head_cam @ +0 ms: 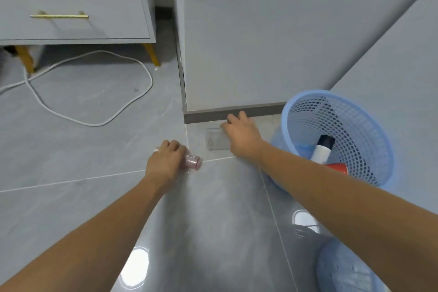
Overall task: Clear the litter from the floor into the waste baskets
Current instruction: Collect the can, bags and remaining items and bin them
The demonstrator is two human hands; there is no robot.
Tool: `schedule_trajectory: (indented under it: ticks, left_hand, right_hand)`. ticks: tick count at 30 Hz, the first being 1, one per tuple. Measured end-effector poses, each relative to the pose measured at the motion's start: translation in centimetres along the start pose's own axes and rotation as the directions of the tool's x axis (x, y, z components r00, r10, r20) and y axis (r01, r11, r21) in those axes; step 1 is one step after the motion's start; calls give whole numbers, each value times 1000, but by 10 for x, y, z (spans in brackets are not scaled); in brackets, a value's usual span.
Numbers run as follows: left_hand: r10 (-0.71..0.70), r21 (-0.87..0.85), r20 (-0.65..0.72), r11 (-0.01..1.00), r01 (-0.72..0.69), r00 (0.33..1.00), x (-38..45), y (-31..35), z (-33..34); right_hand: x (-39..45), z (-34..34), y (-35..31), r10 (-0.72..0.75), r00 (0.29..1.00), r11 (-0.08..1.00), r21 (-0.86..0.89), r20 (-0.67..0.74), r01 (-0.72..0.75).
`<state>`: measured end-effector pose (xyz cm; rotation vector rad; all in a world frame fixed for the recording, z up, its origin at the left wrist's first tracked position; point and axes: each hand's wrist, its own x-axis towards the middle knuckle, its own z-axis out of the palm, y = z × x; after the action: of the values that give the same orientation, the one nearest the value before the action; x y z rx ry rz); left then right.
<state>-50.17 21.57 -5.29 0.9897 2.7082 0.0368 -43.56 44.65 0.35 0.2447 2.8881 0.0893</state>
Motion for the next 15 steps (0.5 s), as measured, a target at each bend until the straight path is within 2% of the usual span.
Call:
schedule_trajectory:
  ticks: [3,5,7,10,13,15]
  left_hand:
    - [0,155,-69,988,10,998,-21,-7,11]
    - [-2,158,-65,987,13,998,-34,-12,7]
    - [-18,20,-102,1000,20,995,-47,-15,-6]
    - [-75,-317,-143,948,26,987,-67,-12,-39]
    - [-33,-513,-235,853,-95,971,-78,0,-80]
    - [-2,-568,-317,801,-189,948,-78,17,-109]
  right_hand:
    - [-17,15,-1,46,998,987,152,36,-51]
    - [-28,23,-5,60,994,953,292,87,-83]
    - [-36,26,-13,70,993,912,396,93,-101]
    - [-56,17,-25,133,991,851,509,24,-126]
    - [-88,-8,-29,181,978,815,572,-107,-88]
    - [-110,-35,-23,224,954,805,589,-201,-66]
